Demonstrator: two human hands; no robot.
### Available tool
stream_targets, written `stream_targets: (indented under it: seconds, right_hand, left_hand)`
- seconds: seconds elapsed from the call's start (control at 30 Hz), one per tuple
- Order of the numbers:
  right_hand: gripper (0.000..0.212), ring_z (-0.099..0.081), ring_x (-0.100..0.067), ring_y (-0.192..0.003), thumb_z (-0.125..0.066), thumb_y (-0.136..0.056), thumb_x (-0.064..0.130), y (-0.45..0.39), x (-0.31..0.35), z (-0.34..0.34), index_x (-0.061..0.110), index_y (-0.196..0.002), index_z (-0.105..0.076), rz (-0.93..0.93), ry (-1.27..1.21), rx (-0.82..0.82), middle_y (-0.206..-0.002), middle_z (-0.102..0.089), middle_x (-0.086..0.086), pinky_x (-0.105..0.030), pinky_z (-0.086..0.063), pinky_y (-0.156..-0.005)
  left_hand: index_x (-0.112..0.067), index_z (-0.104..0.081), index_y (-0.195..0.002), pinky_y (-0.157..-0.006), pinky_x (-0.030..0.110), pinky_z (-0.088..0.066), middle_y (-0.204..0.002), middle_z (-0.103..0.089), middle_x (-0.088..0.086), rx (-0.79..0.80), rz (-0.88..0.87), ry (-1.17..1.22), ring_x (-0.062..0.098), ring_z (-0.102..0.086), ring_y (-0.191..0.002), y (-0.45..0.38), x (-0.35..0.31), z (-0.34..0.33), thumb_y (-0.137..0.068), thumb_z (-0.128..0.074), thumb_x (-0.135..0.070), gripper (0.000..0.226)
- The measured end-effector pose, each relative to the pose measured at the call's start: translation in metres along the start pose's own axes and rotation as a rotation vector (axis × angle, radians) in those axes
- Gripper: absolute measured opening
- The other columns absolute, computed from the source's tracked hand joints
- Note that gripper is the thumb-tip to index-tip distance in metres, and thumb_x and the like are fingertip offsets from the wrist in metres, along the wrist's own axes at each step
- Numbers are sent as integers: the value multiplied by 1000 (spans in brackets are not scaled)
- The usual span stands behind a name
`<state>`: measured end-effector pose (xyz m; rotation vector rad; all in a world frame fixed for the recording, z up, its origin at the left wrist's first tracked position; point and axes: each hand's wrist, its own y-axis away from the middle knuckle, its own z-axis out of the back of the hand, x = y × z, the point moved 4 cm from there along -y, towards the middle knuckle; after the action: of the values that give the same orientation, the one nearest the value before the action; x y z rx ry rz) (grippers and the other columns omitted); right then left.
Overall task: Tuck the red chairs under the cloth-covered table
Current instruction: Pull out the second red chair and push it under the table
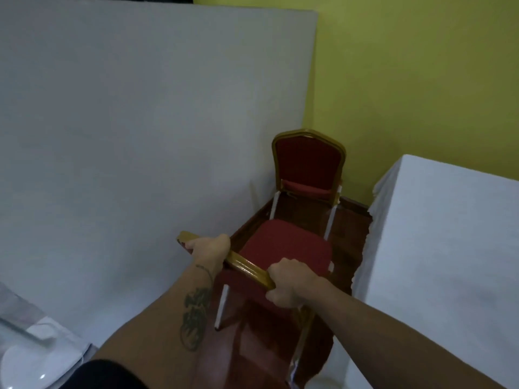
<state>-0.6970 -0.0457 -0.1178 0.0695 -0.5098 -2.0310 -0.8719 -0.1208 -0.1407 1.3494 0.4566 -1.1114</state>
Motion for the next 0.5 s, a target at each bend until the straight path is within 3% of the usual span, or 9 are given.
stream_targets:
  seconds: [0.07, 0.13, 0.23, 0.37, 0.5]
  right_hand:
    - [26, -71, -31, -92, -64, -88, 34, 2, 1, -5, 13, -101, -71, -13, -28, -20, -90, -64, -6, -37, -53, -74]
    - [27, -70, -29, -90, -65, -87, 37, 1, -4, -8, 15, -102, -71, -50, -81, -8, -93, -69, -4, -38, -57, -77]
    - [18, -69, -25, -88, -67, -82, 39, -14, -18, -5, 23, -90, -66, -148, -186, 0, -94, -69, -1, -38, -59, -79]
    - [13, -71, -28, -86, -67, -78, 37, -42, -29, 6, 28, -77, -59, -294, -240, -10, -85, -65, 1, -42, -62, -80]
    - [15, -70, -28, -91, -70, -76, 40, -75, -26, 15, 31, -74, -58, -438, -307, -29, -90, -67, 0, -40, -59, -80]
  left_hand:
    - [3, -6, -147, -56, 46, -58, -121, -55, 25, 38, -29, -55, 33, -63, -82, -3, -3, -6, -85, -62, -9, 84]
    - [6, -9, -147, -49, 42, -53, -108, -53, 19, 91, -49, -149, 27, -58, -69, -6, -7, -16, -89, -60, -7, 78]
    - [6, -24, -140, -50, 50, -61, -105, -62, 24, 172, -71, -254, 37, -70, -77, -27, -23, -40, -74, -66, -16, 81]
    - [2, -29, -135, -33, 43, -53, -114, -60, 24, 299, -96, -326, 37, -69, -80, -67, -44, -77, -80, -67, -15, 70]
    - [-2, -30, -137, -39, 43, -57, -120, -57, 21, 419, -102, -387, 38, -67, -93, -110, -67, -107, -81, -68, -15, 70]
